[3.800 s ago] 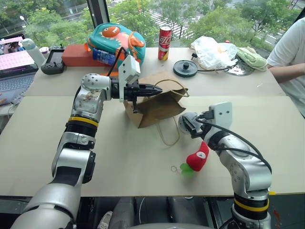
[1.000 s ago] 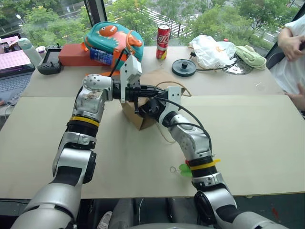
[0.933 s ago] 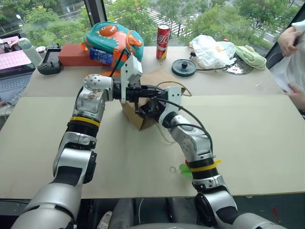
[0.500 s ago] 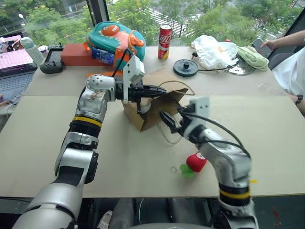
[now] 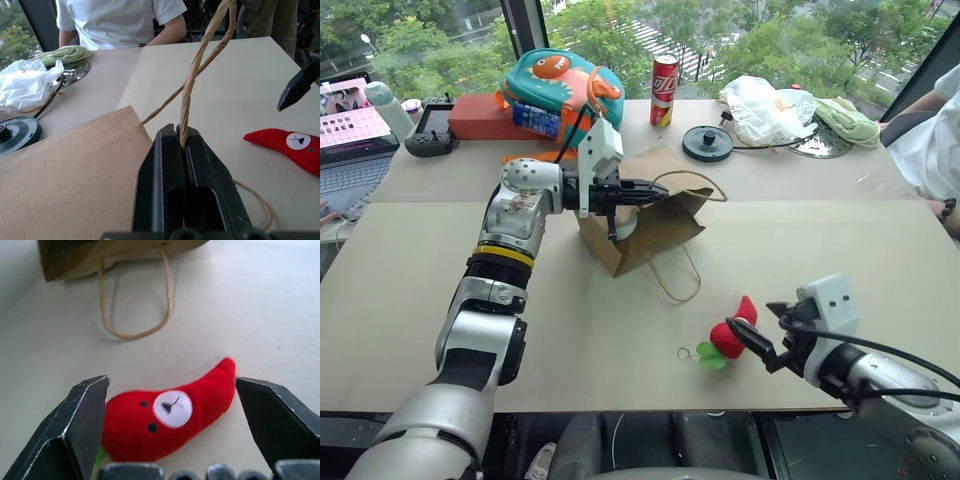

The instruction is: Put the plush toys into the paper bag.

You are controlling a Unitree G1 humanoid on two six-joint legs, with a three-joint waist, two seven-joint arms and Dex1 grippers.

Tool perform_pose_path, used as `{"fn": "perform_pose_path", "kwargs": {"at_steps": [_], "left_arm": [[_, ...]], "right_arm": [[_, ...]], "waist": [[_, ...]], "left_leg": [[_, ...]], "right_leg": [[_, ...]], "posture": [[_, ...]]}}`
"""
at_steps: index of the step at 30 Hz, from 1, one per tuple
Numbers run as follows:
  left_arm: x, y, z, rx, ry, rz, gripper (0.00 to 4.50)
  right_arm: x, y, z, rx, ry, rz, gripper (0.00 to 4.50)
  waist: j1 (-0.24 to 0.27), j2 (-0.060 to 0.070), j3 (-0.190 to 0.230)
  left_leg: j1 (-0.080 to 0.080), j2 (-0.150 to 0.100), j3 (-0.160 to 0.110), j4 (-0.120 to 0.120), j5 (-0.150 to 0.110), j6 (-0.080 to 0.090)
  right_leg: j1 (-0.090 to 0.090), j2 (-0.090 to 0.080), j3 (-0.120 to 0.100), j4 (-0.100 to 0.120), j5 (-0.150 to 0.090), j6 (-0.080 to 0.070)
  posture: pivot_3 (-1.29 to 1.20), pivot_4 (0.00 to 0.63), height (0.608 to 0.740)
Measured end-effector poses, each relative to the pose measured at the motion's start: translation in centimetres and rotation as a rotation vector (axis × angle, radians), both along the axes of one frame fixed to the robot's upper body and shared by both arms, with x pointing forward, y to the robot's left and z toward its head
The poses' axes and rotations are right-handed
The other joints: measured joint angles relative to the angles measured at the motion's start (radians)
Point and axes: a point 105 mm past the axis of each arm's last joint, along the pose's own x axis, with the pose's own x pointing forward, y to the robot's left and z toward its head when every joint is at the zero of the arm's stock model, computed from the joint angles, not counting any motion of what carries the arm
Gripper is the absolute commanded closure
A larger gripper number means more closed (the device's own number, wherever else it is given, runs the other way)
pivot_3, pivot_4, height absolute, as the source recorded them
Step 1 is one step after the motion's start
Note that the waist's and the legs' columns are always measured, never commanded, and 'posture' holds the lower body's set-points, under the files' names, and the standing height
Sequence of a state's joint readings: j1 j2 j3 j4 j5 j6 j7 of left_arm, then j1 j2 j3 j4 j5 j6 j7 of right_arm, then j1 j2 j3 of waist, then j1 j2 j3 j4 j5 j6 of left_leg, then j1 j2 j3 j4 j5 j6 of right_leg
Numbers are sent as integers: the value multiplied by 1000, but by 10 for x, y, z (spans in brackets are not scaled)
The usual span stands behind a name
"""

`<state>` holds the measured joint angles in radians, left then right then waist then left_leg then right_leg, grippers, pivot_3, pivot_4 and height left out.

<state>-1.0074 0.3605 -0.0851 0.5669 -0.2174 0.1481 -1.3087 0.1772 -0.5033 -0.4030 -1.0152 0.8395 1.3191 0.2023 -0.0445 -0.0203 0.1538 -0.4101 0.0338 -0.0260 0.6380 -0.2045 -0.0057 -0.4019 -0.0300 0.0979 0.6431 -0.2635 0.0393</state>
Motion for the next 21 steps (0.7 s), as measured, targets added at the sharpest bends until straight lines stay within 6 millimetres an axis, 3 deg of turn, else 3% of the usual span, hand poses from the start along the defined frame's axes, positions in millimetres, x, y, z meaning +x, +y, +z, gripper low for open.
{"fn": "perform_pose_path", "kwargs": {"at_steps": [3, 8, 13, 16, 21], "left_arm": [[0, 0, 0, 0, 0, 0, 4500], [0, -1, 0, -1, 2, -4, 4500], [0, -1, -1, -2, 4, -5, 4500], [0, -1, -1, -2, 6, -6, 4500], [0, -1, -1, -1, 6, -7, 4500]], "right_arm": [[-3, -4, -9, 4, 33, -69, 50], [-4, 14, -27, 31, 101, -101, 50], [10, 16, -36, 45, 106, -187, 50], [19, 18, -36, 53, 83, -214, 681], [24, 18, -38, 25, 58, -231, 2273]], "waist": [[1, 0, 0], [1, 0, 0], [1, 0, 0], [0, 0, 0], [1, 0, 0]], "left_leg": [[0, 0, 0, 0, 0, 0], [-1, 0, 0, 0, 0, 0], [-1, 0, 0, 0, 0, 0], [-1, 0, 0, 0, 0, 0], [-1, 0, 0, 0, 0, 0]], "right_leg": [[0, 0, 0, 0, 0, 0], [-1, 0, 1, 0, 0, 0], [-1, 0, 1, -1, 0, 0], [-1, 0, 1, 0, 0, 0], [-1, 0, 1, 0, 0, 0]], "posture": [[0, 150, 739], [0, 150, 739], [0, 150, 739], [0, 150, 739], [0, 150, 739]]}}
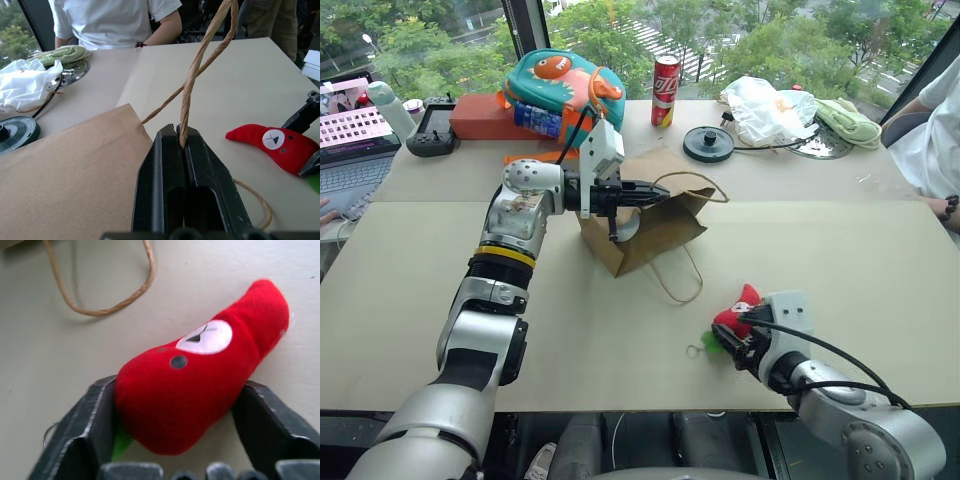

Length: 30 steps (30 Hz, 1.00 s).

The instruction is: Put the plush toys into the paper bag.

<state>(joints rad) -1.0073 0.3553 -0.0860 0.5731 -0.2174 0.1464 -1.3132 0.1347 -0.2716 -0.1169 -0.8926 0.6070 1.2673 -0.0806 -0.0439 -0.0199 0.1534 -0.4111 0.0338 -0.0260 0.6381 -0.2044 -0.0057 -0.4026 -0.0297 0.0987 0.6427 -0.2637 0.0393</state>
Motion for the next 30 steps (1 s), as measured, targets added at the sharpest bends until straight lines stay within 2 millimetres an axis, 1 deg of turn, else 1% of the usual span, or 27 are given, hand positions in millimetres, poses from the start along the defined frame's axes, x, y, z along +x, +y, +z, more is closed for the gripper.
{"fn": "perform_pose_path", "kwargs": {"at_steps": [1, 2, 3, 7, 9, 12, 15, 18, 20, 21, 24, 27, 30], "left_arm": [[0, 0, 0, 0, 0, 0, 4500], [0, 0, 0, 0, 0, -1, 4500], [0, 0, 0, 0, -1, -1, 4500], [0, 0, 0, 0, -8, -3, 4500], [0, 0, 0, 1, -8, -3, 4500], [0, 0, 0, 1, -8, -3, 4500], [0, 0, 0, 1, -8, -3, 4500], [0, 0, 0, 1, -8, -4, 4500], [-1, 0, 0, 1, -7, -5, 4500], [-1, -1, 0, 1, -6, -10, 4500], [-2, -3, 0, 0, -3, -18, 4500], [-2, -3, 0, -1, -2, -20, 4500], [-2, -4, 0, -1, 0, -22, 4500]], "right_arm": [[0, 2, 0, -8, -4, 15, 2752], [0, 3, 0, -13, -9, 23, 3107], [1, 3, 1, -11, -15, 26, 3338], [3, 3, 5, -19, -49, 34, 3338], [7, 3, 12, -15, -89, 43, 3338], [10, 8, 27, 12, -168, 80, 3338], [8, 21, 49, 66, -263, 166, 3338], [11, 34, 65, 83, -330, 273, 3338], [20, 46, 70, 84, -350, 335, 3338], [28, 56, 71, 90, -361, 386, 3338], [49, 73, 69, 89, -373, 457, 3338], [69, 80, 58, 72, -363, 491, 3338], [93, 78, 43, 38, -344, 484, 3338]], "waist": [[0, 0, 0], [0, 0, 0], [0, 0, 0], [0, 0, 0], [0, 0, 0], [0, 0, 0], [0, 0, 0], [0, 0, 0], [-3, 0, 0], [-3, 0, 0], [-2, 0, 0], [0, 0, 0], [3, 0, 0]], "left_leg": [[0, 0, 0, 0, 0, 0], [0, 0, 0, 0, 0, 0], [0, 0, 0, 0, 0, 0], [0, 0, 0, 0, 0, 0], [0, 0, 0, 0, 0, 0], [0, 0, 0, 0, 0, 0], [0, 0, 0, 0, 0, 0], [0, 0, 0, 0, 0, 0], [1, 0, 0, 0, 0, 0], [1, 0, 0, 0, 0, 0], [1, 0, 0, 0, 0, 0], [0, 0, 0, 0, 0, 0], [-2, 0, 0, 0, 0, 0]], "right_leg": [[0, 0, 0, 0, 0, 0], [0, 0, 0, 0, 0, 0], [0, 0, 0, 0, 0, 0], [0, 0, 0, 0, 0, 0], [0, 0, 0, 0, 0, 0], [0, 0, 0, 0, 0, 0], [0, 0, 0, 0, 0, 0], [0, 0, 0, 0, 0, 0], [0, 0, 0, 0, 0, 0], [0, 1, 0, 1, 0, 0], [0, 1, 0, 1, 2, -3], [0, 1, 0, 0, 3, -6], [-1, 0, 0, 0, 4, -6]], "posture": [[0, 150, 739], [0, 150, 739], [0, 150, 739], [0, 150, 739], [0, 150, 739], [0, 150, 739], [0, 150, 739], [0, 150, 739], [0, 150, 739], [0, 150, 739], [0, 150, 739], [0, 150, 739], [0, 150, 739]]}}
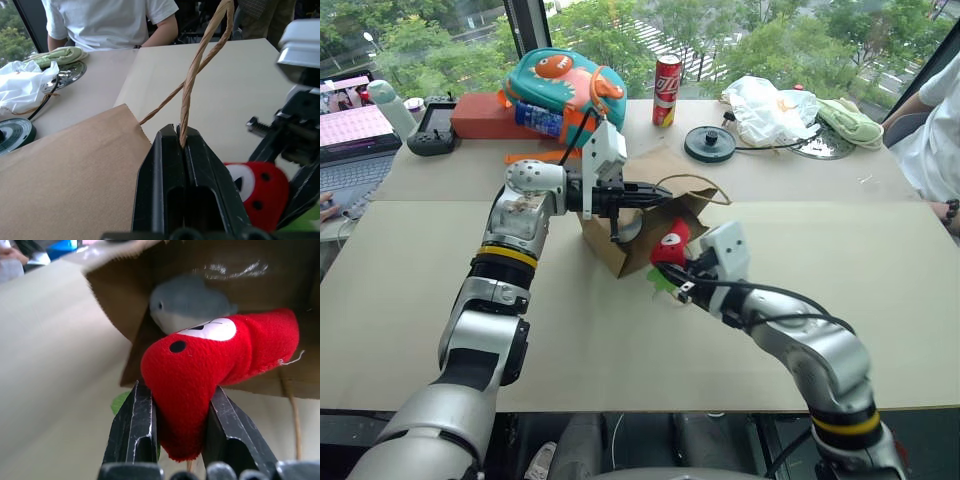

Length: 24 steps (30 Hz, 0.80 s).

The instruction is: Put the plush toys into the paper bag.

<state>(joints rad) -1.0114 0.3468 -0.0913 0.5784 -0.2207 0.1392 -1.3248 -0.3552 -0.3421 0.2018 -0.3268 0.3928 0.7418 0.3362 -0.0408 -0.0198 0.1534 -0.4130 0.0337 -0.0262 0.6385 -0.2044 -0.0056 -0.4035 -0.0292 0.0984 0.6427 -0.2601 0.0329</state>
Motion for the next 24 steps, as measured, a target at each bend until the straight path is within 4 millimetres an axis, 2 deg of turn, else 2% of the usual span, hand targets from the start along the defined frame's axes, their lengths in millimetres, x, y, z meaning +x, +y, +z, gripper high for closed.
{"fn": "perform_pose_path", "kwargs": {"at_steps": [3, 9, 13, 16, 21, 24], "left_arm": [[0, 0, 0, 0, 0, -1, 4500], [0, -1, 1, 1, -1, -6, 4500], [0, -1, 1, 0, -1, -4, 4500], [0, -1, 1, 0, -1, -5, 4500], [0, -1, 1, 2, -1, -4, 4500], [0, -1, 1, 2, 0, -5, 4500]], "right_arm": [[20, -1, -2, -12, -22, -16, 3338], [55, 12, 10, 24, -91, -41, 3338], [78, 15, 11, 65, -103, -128, 3338], [89, 13, 11, 81, -118, -190, 3338], [95, 10, 4, 151, -102, -258, 3338], [94, 12, 6, 190, -102, -260, 2630]], "waist": [[-2, 0, 0], [-6, 0, 0], [-6, 0, 0], [-6, 0, 0], [-6, 0, 0], [-7, 1, 0]], "left_leg": [[-1, 0, 0, 0, 0, 0], [1, 1, 0, 0, 0, 0], [0, 1, -1, 0, 0, 0], [0, 1, -1, 0, 0, 0], [0, 0, -1, -1, 0, 0], [0, 1, -1, -1, 0, 0]], "right_leg": [[-1, 0, 0, 3, 0, 0], [-1, 0, -1, 5, 0, 0], [-1, 0, -1, 5, 1, -1], [-1, 0, -1, 6, 1, -1], [-1, 0, -1, 6, 1, -1], [-1, 0, -1, 6, 1, -1]], "posture": [[0, 150, 739], [0, 150, 739], [0, 150, 739], [0, 150, 739], [0, 150, 739], [0, 150, 739]]}}
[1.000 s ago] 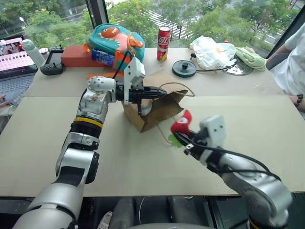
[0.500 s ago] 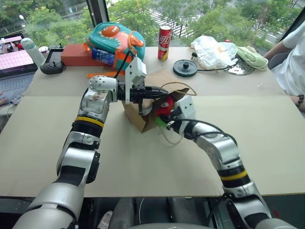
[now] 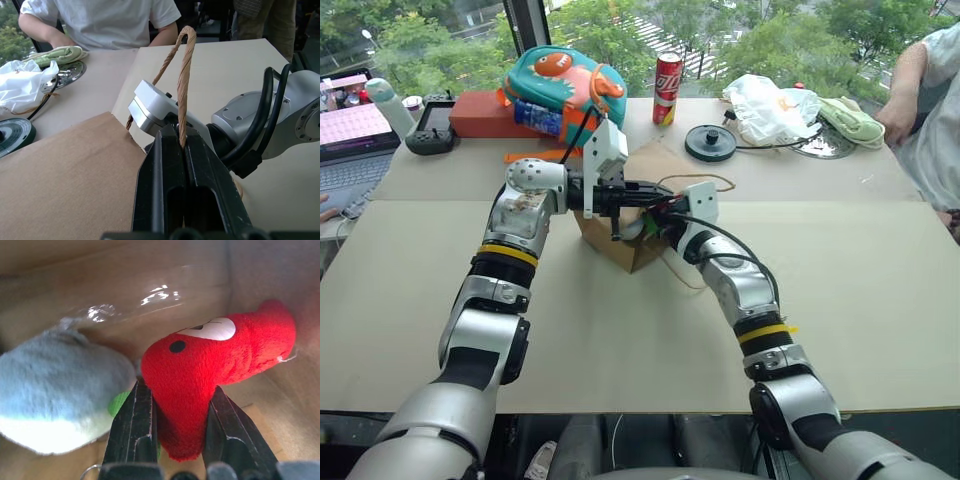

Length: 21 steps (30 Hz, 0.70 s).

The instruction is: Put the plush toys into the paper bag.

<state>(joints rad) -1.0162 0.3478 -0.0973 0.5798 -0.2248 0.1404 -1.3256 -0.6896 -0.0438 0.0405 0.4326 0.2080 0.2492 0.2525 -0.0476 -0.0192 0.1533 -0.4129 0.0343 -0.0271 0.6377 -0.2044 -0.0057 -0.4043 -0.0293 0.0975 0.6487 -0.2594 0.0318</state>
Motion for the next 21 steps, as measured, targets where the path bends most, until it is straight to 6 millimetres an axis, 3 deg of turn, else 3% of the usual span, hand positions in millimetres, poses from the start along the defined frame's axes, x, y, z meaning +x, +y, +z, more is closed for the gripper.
{"fn": "perform_pose_path", "kwargs": {"at_steps": [8, 14, 21], "left_arm": [[-1, -1, 2, -10, -3, -13, 4500], [0, -1, 2, -4, -5, -5, 4500], [1, 1, 2, -4, -7, 8, 4500]], "right_arm": [[-4, 1, 3, 53, 9, 18, 22], [-22, -5, 18, 21, -35, 63, 22], [-62, -26, -1, -51, 66, 108, 22]], "waist": [[-1, 0, 0], [1, 1, 0], [2, 1, 0]], "left_leg": [[0, 0, 0, 0, 0, 0], [0, 0, -1, 0, 0, 0], [-1, 0, -1, 0, 0, 0]], "right_leg": [[0, 0, 0, 0, 0, 0], [0, 0, -1, 0, 0, 0], [0, 0, 0, -1, 0, 0]], "posture": [[0, 150, 739], [0, 150, 739], [0, 150, 739]]}}
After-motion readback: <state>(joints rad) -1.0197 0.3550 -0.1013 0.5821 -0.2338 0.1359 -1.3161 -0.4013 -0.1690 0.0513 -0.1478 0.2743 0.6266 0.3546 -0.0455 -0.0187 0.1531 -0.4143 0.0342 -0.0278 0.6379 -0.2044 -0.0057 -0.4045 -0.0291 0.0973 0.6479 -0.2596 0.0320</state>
